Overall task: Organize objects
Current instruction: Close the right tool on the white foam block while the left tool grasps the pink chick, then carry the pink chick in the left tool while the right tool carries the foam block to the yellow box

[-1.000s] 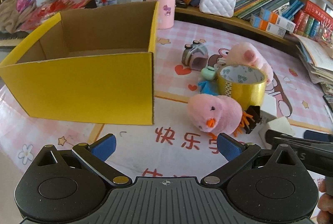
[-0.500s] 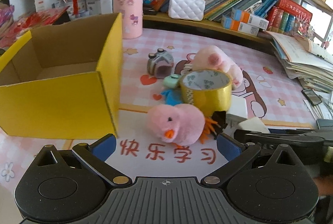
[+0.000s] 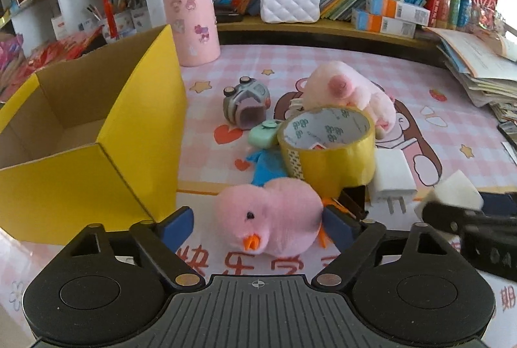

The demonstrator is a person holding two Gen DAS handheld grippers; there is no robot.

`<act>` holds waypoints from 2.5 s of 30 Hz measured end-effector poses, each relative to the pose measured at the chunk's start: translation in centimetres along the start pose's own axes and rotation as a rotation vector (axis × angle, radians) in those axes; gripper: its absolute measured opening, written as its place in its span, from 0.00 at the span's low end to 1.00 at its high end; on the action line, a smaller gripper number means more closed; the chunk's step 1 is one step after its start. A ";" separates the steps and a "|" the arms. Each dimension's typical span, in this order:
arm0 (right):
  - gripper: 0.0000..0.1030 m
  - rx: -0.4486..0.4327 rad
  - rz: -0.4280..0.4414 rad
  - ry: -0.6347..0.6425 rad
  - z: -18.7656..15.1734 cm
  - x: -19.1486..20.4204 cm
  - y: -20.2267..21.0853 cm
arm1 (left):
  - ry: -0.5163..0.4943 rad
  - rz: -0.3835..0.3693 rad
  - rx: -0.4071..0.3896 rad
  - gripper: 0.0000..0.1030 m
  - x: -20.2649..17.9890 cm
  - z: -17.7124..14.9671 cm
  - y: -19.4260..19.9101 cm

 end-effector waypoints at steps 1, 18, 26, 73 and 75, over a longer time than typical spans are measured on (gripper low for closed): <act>0.47 -0.001 0.002 0.008 -0.1 0.0 0.1 | 0.009 -0.006 0.005 0.78 0.0 0.1 -0.3; 0.47 0.027 -0.040 -0.004 -1.6 0.2 0.9 | 0.055 -0.099 -0.019 0.67 0.4 -1.4 1.9; 0.47 0.019 -0.043 0.012 -2.4 3.8 2.6 | 0.046 -0.128 -0.040 0.68 2.8 -2.9 4.9; 0.47 -0.057 0.060 0.155 -8.3 27.2 11.7 | 0.120 -0.062 -0.174 0.68 21.0 -9.9 19.4; 0.47 -0.059 0.056 0.157 -8.3 27.3 11.8 | 0.115 -0.067 -0.179 0.68 21.0 -9.8 19.4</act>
Point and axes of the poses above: each gripper's, at about its wrist camera, not at the fingertips, and y roughly against the way its jaws point, x to its left, z to its top, the point moved 8 cm from there along -y, roughly the way its jaws point, and after that the axes turned 15 degrees about -z, right-handed, at the moved point
